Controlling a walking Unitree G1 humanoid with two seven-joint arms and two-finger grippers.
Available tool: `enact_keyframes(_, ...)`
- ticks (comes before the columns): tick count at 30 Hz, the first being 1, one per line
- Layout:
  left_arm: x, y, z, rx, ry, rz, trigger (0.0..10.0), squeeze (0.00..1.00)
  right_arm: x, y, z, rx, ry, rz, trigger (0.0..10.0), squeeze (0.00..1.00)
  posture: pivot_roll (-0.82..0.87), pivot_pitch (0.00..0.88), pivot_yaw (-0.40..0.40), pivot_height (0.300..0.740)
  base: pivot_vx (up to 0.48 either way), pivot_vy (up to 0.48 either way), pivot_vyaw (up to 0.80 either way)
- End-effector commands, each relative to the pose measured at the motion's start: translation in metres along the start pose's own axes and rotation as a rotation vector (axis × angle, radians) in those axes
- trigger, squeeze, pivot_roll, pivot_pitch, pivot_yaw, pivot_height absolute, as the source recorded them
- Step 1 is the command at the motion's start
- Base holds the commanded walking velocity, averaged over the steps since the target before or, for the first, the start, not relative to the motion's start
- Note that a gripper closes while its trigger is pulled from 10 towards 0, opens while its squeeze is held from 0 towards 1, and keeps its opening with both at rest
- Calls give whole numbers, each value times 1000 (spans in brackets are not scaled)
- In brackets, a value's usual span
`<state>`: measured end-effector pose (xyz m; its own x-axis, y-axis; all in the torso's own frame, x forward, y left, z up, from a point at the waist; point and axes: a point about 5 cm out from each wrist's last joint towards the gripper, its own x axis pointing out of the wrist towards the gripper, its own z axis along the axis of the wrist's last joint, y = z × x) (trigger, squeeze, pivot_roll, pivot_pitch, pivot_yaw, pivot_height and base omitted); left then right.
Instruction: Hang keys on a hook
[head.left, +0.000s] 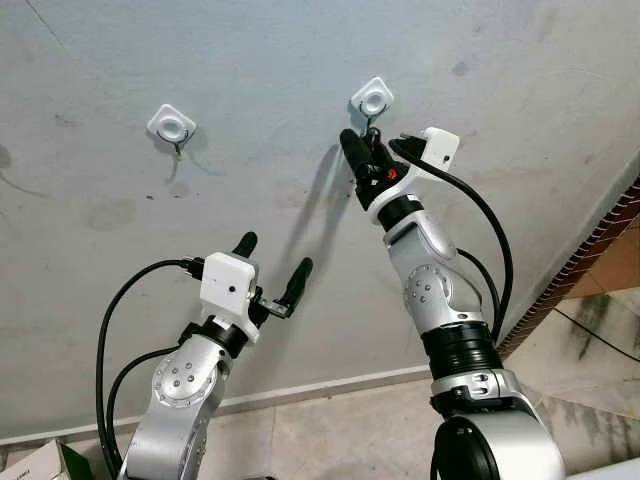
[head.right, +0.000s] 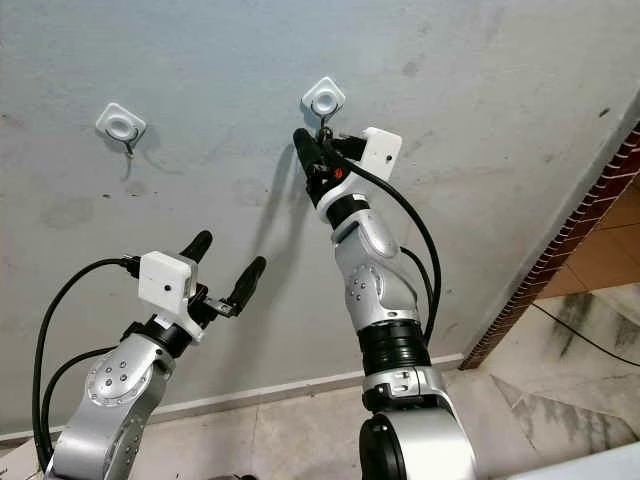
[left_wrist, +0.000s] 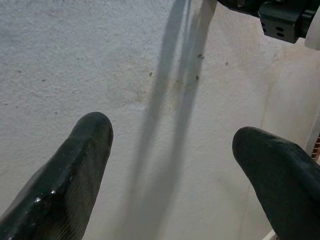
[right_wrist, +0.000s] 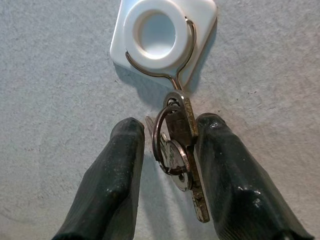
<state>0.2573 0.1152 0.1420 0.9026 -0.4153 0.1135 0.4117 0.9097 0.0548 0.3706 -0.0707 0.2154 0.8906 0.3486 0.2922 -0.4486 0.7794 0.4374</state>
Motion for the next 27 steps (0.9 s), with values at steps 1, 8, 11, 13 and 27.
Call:
enact_keyframes(1,-1,2,-4,5,23,4,10000,0,0,-8,-4,3,30,-52,10000,0,117,66,44,740,0,0,0)
enact_keyframes(8,-2,2,-4,8,25,5,10000,0,-2,-13,-5,26,35,-56,10000,0,122,64,45,740,0,0,0)
enact_keyframes(11,-3,3,-4,11,27,8,10000,0,-4,-17,-4,6,34,-64,10000,0,122,64,45,740,0,0,0)
enact_keyframes(13,-3,4,-4,13,27,9,10000,0,-5,-19,-3,-3,32,-68,10000,0,127,62,43,740,0,0,0)
enact_keyframes(27,-2,3,-3,14,26,1,10000,0,-12,-24,-2,-52,31,-46,10000,1000,124,59,48,740,0,0,0)
